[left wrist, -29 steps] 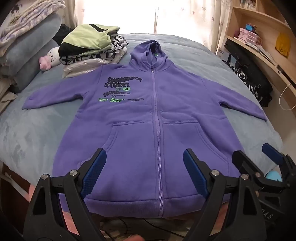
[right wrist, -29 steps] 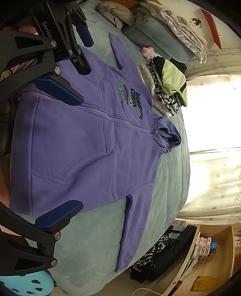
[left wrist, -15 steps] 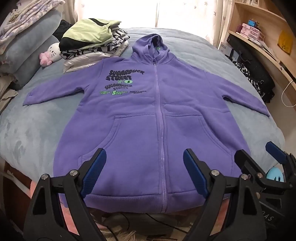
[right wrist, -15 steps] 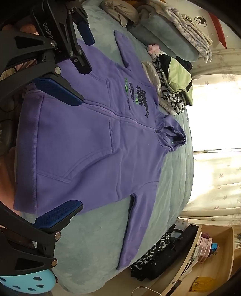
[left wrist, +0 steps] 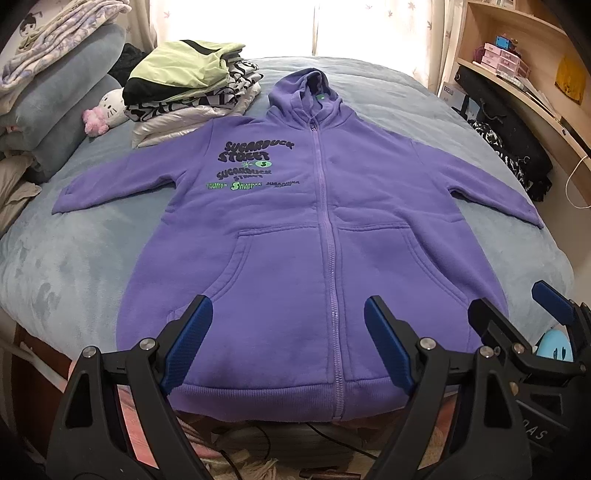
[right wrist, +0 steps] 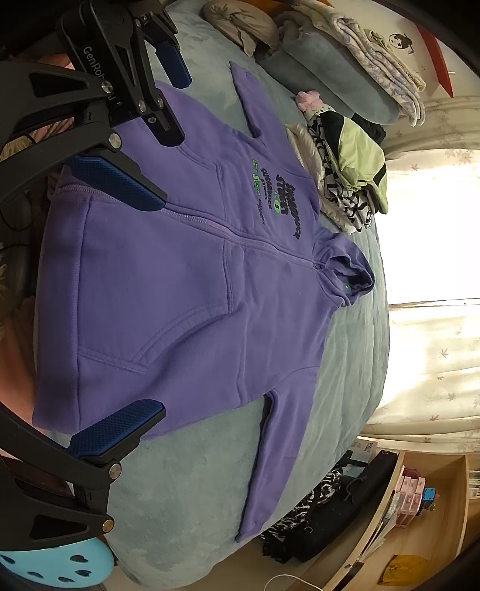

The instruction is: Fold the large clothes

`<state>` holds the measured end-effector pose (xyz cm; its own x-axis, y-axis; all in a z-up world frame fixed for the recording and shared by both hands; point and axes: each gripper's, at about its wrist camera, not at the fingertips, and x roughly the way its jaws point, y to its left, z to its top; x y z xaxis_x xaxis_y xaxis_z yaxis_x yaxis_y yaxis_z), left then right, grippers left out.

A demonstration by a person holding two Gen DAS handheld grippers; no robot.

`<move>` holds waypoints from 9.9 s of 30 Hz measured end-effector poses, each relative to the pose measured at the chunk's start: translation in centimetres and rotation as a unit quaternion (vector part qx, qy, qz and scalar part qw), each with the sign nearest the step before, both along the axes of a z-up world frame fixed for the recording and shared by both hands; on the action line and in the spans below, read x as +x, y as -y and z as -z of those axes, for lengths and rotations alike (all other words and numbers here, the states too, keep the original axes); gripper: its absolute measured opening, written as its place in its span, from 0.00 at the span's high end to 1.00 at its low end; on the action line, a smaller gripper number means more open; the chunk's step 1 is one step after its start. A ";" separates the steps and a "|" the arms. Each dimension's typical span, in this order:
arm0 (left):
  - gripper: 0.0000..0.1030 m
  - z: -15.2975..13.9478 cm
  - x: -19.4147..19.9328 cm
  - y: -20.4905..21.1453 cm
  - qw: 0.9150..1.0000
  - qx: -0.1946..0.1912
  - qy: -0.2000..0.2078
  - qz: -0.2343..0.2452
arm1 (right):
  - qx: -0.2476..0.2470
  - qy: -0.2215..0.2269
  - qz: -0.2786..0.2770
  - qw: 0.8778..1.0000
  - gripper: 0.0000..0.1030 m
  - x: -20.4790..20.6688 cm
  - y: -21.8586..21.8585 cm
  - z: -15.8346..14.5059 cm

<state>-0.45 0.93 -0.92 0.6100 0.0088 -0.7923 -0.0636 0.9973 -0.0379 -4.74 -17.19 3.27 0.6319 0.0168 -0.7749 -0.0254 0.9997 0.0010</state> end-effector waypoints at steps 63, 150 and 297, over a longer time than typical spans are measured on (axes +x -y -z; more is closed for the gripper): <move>0.30 -9.3 9.6 5.0 0.996 0.014 0.080 0.031 | -0.073 0.107 0.042 0.991 0.00 7.5 11.2 -10.3; 0.33 10.8 26.2 -0.2 0.971 -0.221 -0.089 0.015 | 0.085 -0.049 -0.054 0.994 0.17 22.6 18.4 5.7; 0.87 4.3 29.2 -0.2 0.999 -0.026 0.002 0.026 | 0.193 -0.096 0.044 0.975 0.39 20.6 26.8 3.1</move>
<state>28.75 1.11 -5.21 0.6117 -0.0640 -0.7885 -0.0118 0.9959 -0.0899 15.85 -44.03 0.22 0.4888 0.2832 -0.8252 0.0989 0.9218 0.3749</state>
